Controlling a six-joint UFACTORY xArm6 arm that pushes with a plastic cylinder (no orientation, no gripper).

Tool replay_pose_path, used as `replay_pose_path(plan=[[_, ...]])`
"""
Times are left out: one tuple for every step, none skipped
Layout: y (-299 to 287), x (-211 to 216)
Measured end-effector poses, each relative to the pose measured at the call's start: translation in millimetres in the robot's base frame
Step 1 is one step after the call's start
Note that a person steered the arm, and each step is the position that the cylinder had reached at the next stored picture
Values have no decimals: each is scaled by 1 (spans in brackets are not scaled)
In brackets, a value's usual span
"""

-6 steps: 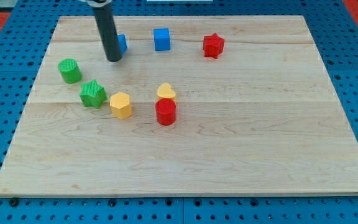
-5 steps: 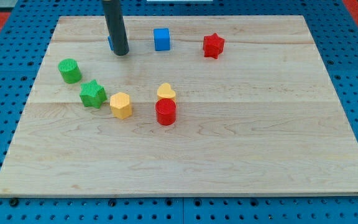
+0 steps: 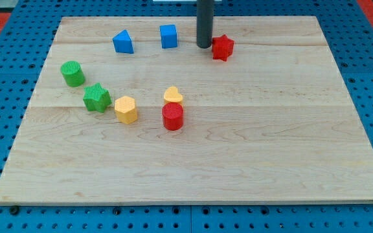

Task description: Push the red star to the right side of the board

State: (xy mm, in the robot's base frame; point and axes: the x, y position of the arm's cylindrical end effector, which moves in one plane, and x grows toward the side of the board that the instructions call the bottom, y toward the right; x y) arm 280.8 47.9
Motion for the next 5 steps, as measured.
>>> replay_pose_path(plan=[[35,5],[13,2],[-51,5],[-105,-6],[-133,-20]])
